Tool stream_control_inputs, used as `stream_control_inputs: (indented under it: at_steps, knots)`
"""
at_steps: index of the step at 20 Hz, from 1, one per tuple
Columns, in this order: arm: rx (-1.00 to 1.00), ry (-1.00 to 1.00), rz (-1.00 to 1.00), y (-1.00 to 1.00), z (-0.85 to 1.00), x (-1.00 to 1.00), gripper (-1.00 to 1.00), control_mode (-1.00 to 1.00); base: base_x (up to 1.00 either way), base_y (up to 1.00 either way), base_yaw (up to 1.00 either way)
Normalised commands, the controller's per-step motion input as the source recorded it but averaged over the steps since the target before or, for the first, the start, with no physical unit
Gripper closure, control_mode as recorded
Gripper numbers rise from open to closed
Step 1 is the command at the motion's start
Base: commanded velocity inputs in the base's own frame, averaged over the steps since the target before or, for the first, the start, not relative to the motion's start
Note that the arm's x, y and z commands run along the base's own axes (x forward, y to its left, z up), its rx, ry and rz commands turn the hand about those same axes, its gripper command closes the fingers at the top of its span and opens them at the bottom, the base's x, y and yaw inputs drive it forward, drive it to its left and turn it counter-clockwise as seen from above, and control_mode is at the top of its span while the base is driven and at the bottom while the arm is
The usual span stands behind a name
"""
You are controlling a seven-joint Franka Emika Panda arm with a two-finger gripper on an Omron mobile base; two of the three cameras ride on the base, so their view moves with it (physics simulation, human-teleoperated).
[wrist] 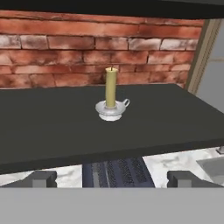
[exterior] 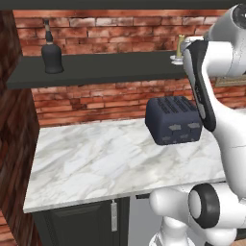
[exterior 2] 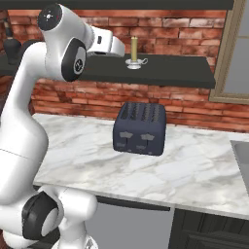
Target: Get the candle and the liquor from the cabinet and move them to the dining counter.
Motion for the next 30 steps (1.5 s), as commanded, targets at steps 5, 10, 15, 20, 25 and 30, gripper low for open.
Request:
stream_control_inputs:
  at_steps: [5, 10, 15, 20, 25, 30]
  knots:
    - [-0.06, -0.05, 0.00, 0.00, -0.23, 0.29, -1.00, -1.00, 0.00, 0.00, 0.00]
    - [-0.03, -0.03, 0.00, 0.00, -0.28, 0.28, -1.00, -1.00, 0.00, 0.00, 0.00]
    - [0.00, 0.04, 0.00, -0.06, -0.06, 0.35, -1.00, -1.00, 0.00, 0.00, 0.00]
    - [0.00, 0.06, 0.00, -0.14, 0.08, 0.33, -1.00, -1.00, 0.00, 0.00, 0.00]
    - [0.04, 0.08, 0.00, -0.18, 0.07, 0.19, -1.00, -1.00, 0.00, 0.00, 0.00]
    - [0.01, 0.00, 0.00, -0.13, -0.08, 0.22, -1.00, -1.00, 0.00, 0.00, 0.00]
